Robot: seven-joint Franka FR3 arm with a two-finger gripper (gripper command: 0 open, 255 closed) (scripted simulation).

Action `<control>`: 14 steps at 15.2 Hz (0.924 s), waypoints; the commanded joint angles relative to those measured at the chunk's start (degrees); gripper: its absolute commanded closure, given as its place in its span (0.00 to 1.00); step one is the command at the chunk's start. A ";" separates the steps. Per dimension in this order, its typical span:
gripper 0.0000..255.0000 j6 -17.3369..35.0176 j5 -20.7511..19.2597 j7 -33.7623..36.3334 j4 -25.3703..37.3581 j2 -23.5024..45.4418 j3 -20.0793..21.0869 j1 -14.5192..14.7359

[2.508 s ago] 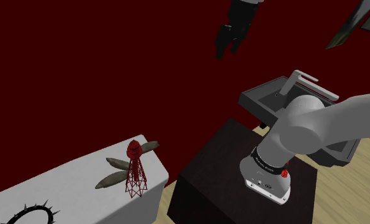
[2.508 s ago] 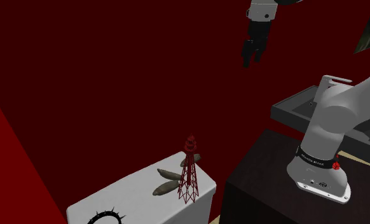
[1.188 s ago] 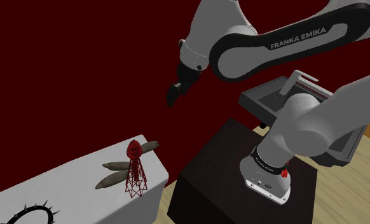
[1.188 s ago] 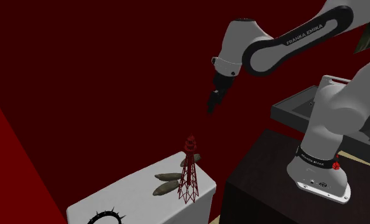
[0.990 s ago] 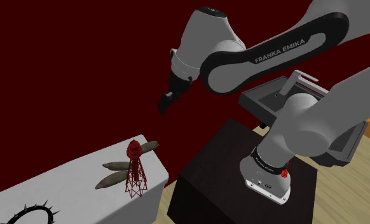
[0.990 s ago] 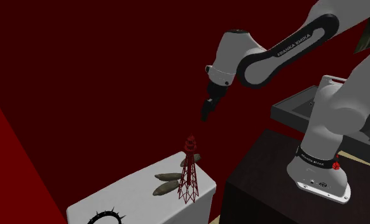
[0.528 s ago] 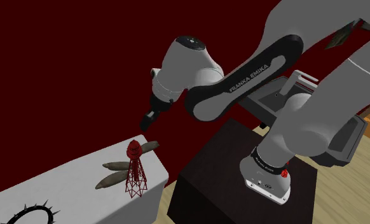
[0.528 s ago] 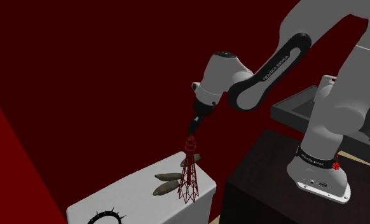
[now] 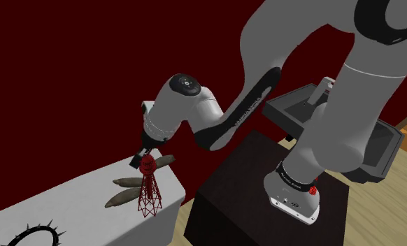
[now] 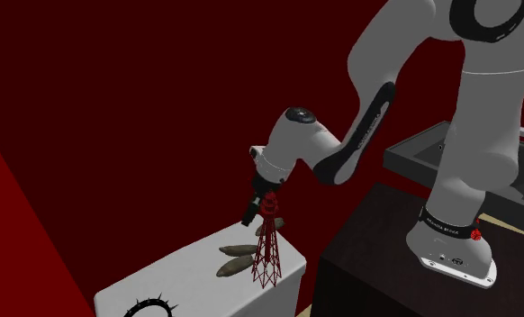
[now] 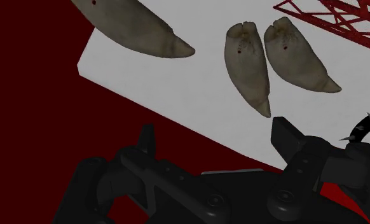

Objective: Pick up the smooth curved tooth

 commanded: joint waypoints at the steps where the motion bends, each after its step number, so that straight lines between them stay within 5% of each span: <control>1: 0.00 1.34 -9.59 7.62 4.15 4.79 -4.55 4.88; 5: 0.00 4.04 -21.49 18.36 12.26 13.08 -13.03 15.01; 14: 0.00 8.52 -31.70 29.91 16.51 19.52 -22.52 23.27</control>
